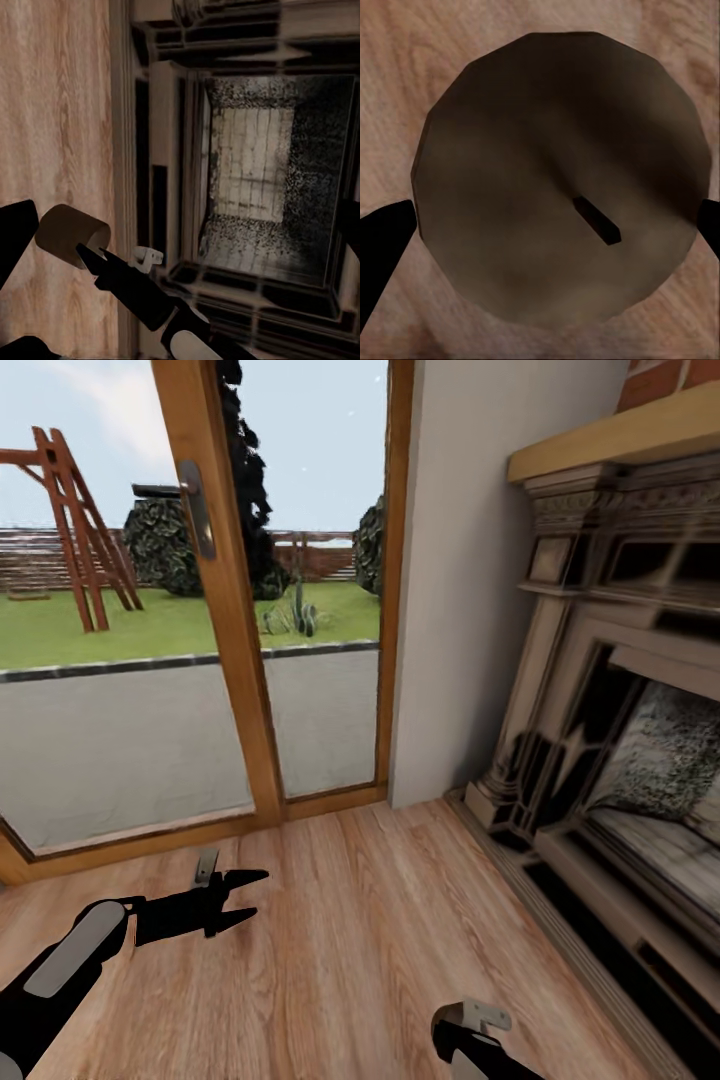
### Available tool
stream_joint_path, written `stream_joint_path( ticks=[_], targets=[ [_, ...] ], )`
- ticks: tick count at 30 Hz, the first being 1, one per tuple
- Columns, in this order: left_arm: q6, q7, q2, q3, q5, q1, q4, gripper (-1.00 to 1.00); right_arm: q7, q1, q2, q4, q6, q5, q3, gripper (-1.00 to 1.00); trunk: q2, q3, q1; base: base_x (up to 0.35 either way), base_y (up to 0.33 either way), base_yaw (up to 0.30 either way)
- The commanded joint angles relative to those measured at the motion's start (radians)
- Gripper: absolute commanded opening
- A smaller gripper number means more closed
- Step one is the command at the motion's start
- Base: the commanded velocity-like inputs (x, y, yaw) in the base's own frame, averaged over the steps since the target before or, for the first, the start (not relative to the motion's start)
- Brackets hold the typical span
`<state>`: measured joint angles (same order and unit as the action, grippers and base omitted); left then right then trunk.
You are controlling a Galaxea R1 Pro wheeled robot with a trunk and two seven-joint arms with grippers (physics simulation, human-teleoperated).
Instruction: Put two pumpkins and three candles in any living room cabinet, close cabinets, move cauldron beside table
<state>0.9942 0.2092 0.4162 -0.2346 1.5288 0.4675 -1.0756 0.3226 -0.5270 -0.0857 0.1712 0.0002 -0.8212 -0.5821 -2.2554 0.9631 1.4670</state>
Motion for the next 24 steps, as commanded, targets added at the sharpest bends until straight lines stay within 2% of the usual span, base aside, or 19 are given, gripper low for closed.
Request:
stream_joint_path(
  ticks=[1, 24],
  targets=[
    [0.0, 0.01, 0.001, -0.002, -0.009, 0.0, 0.0, 1.0, 0.004, -0.001, 0.0, 0.001, 0.0, -0.009, -0.009, -1.0, 0.007, -0.002, -0.005, -0.315, 0.0, -0.263],
    [-0.001, 0.01, 0.001, -0.002, -0.009, 0.0, 0.0, 1.0, 0.004, -0.001, 0.001, 0.001, 0.001, -0.009, -0.009, -1.0, 0.168, -0.074, -0.093, -0.324, 0.0, -0.265]
  ],
)
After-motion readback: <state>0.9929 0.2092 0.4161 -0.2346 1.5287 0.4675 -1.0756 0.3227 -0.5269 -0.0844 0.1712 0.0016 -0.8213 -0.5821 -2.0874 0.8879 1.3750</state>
